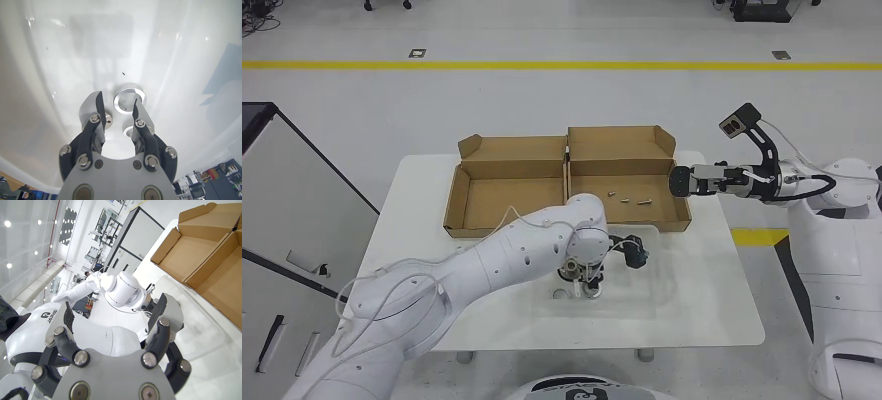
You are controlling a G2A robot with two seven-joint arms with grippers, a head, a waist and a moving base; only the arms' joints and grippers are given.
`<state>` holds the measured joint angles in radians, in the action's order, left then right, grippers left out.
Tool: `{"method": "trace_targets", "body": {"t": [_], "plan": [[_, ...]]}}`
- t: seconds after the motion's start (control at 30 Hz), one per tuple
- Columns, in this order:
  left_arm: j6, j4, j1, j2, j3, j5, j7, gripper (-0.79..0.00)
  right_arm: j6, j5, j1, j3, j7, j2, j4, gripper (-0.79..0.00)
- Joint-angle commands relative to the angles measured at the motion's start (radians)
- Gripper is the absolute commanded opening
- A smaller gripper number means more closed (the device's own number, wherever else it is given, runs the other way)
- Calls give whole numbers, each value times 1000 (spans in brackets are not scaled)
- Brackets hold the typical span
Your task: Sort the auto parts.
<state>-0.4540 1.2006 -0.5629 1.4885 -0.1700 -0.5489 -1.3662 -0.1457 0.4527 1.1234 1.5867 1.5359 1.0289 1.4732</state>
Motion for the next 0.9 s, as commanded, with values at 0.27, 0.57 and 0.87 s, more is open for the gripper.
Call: {"method": "trace_targets", "body": {"t": [0.27, 0.57, 0.87], "plan": [[9, -24, -7, 19, 0, -17, -9, -449, 0, 0, 0, 0, 0, 0, 0, 0], [20, -26, -11, 21, 0, -24, -20, -449, 0, 0, 0, 0, 0, 0, 0, 0], [25, -50, -17, 37, 0, -41, -25, -536, 0, 0, 0, 0, 0, 0, 0, 0]]}}
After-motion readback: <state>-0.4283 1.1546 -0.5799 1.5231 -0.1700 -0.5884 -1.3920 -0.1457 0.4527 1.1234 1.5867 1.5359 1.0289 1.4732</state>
